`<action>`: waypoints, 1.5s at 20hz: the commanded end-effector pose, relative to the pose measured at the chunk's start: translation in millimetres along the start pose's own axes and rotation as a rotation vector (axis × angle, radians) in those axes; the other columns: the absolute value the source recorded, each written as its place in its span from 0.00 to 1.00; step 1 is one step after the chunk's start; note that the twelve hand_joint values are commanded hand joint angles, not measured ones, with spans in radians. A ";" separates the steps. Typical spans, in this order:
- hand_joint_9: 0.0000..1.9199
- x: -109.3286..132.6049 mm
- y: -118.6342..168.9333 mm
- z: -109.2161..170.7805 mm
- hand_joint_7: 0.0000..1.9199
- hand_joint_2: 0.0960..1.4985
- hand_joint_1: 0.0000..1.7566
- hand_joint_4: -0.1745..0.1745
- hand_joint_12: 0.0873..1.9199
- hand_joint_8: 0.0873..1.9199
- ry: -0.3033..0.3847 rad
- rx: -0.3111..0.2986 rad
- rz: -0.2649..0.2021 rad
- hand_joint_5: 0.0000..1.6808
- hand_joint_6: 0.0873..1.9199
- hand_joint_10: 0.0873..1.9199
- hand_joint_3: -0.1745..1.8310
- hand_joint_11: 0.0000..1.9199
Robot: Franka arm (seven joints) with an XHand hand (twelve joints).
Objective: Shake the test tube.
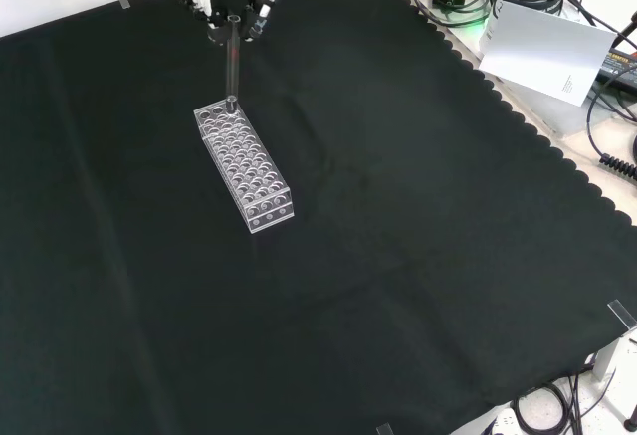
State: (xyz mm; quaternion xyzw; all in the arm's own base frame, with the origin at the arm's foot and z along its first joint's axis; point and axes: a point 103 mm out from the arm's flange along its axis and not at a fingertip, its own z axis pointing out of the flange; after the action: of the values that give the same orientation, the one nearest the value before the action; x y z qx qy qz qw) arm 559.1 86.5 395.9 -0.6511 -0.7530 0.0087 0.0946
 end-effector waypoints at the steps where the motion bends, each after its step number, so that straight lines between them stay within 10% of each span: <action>1: 0.65 -59.3 -9.5 7.8 0.67 0.63 0.81 0.00 0.55 0.41 -0.065 0.036 0.116 0.81 0.00 0.24 0.09 0.54; 9: 0.65 -156.4 -30.0 -6.9 0.67 0.63 0.81 0.00 0.55 0.41 -0.114 0.026 0.352 0.81 0.00 0.24 0.09 0.54; 15: 0.65 -187.1 -41.5 -13.5 0.67 0.63 0.81 0.00 0.55 0.41 -0.146 0.023 0.425 0.81 0.00 0.24 0.09 0.54; 20: 0.65 -171.3 -37.0 -8.5 0.67 0.63 0.81 0.00 0.55 0.41 -0.120 0.027 0.396 0.81 0.00 0.24 0.09 0.54; 30: 0.65 -68.6 -7.2 9.3 0.67 0.63 0.81 0.00 0.55 0.41 -0.034 0.043 0.183 0.82 0.00 0.24 0.09 0.54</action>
State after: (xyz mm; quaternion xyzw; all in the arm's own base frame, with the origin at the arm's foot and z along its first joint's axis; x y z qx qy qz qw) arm 554.1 -31.7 380.4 -0.7507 -0.6535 0.0594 0.0759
